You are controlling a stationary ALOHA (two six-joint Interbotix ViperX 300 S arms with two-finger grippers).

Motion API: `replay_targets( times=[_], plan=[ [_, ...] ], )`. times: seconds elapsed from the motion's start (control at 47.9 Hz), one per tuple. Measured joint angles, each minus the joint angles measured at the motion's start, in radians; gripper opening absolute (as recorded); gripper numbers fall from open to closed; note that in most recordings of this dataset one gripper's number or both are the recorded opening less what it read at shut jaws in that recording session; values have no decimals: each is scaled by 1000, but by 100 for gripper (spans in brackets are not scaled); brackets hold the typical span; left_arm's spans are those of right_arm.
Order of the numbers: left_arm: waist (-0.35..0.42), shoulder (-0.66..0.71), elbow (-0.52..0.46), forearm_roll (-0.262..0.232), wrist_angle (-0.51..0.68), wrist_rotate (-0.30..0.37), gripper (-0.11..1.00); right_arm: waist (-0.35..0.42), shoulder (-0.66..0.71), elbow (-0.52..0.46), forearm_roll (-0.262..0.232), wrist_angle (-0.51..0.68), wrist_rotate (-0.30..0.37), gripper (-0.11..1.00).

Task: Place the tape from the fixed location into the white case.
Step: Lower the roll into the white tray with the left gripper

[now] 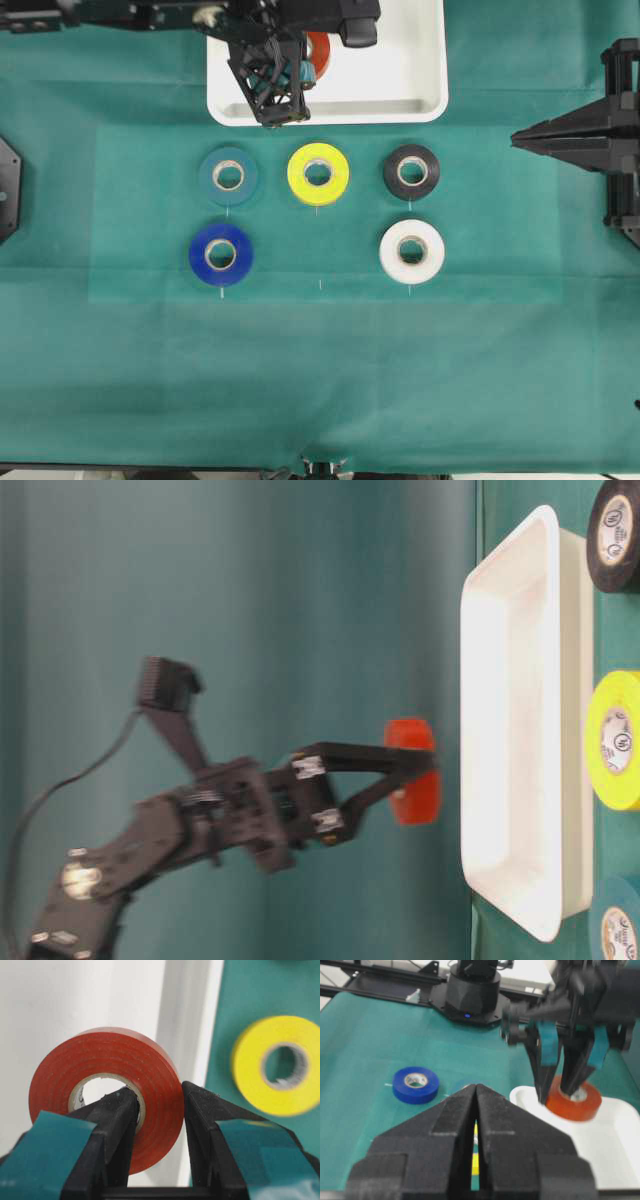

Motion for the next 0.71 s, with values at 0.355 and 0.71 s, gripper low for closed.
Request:
replay_targets(
  times=[0.355, 0.71],
  plan=[
    [41, 78, 52, 0, -160, 3, 25, 0, 2, 0, 0, 0, 0, 0],
    [75, 149, 54, -2, -190, 29, 25, 0, 2, 0, 0, 0, 0, 0]
  ],
)
